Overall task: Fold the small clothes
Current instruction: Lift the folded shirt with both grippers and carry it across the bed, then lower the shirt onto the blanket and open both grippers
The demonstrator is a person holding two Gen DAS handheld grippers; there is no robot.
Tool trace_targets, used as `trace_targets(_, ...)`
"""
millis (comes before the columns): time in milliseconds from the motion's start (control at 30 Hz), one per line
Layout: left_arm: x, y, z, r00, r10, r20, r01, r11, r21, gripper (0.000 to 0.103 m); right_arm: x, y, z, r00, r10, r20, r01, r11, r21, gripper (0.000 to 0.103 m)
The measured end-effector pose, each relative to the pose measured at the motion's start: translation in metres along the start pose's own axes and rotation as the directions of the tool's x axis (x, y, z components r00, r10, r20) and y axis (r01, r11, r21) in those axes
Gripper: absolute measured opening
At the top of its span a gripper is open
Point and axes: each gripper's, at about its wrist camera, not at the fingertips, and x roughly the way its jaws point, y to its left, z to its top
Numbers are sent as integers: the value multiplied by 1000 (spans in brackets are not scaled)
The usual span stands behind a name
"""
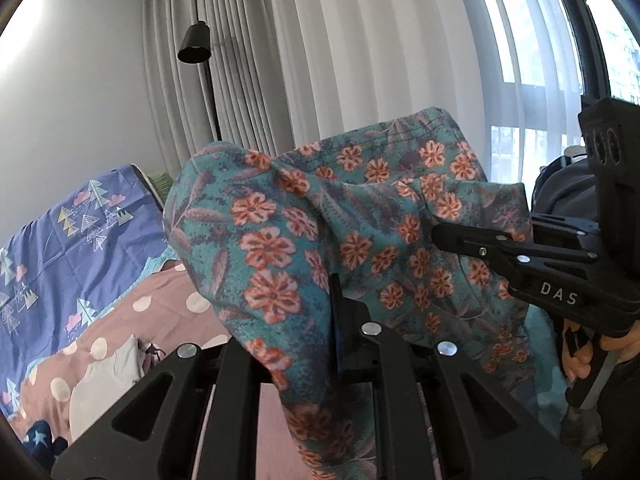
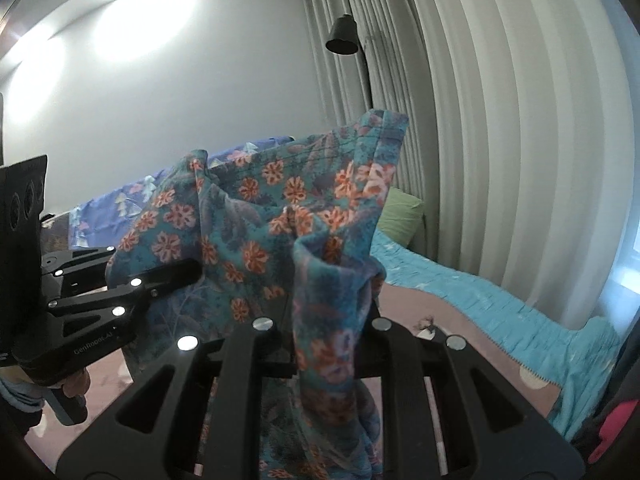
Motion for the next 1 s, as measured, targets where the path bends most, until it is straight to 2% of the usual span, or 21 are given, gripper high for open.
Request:
trace_targets(500,72,28,-10,999,7,-47,-9,999,-48,13,75,3,5,994,-80,-79,75,995,-62,16)
trace_targets(767,105,33,-4,997,29,-75,-33,999,-43,13,118,4,16,982,-140,-127,129,988,-88,16)
trace_targets(833,114,32,-6,995,43,-85,-46,998,-32,16,129,3,16,978,-154,-141,142,986,-88,16)
trace_targets(900,122,29,-10,993,72,-94,-74,997,-13,24,142,2,14,973,-166,-158,154,984,-89,17)
trace_targets(933,130,29,-13,989,96,-109,-96,995,-2,27,152,0,12,967,-189,-172,176,980,-93,28)
trace_targets(967,138,30,-17,984,116,-135,-116,993,5,31,162,-3,10,957,-229,-177,215,972,-95,55)
trace_targets(1000,143,31,-20,977,129,-168,-133,991,-9,32,169,-8,6,938,-304,-164,292,952,-94,65)
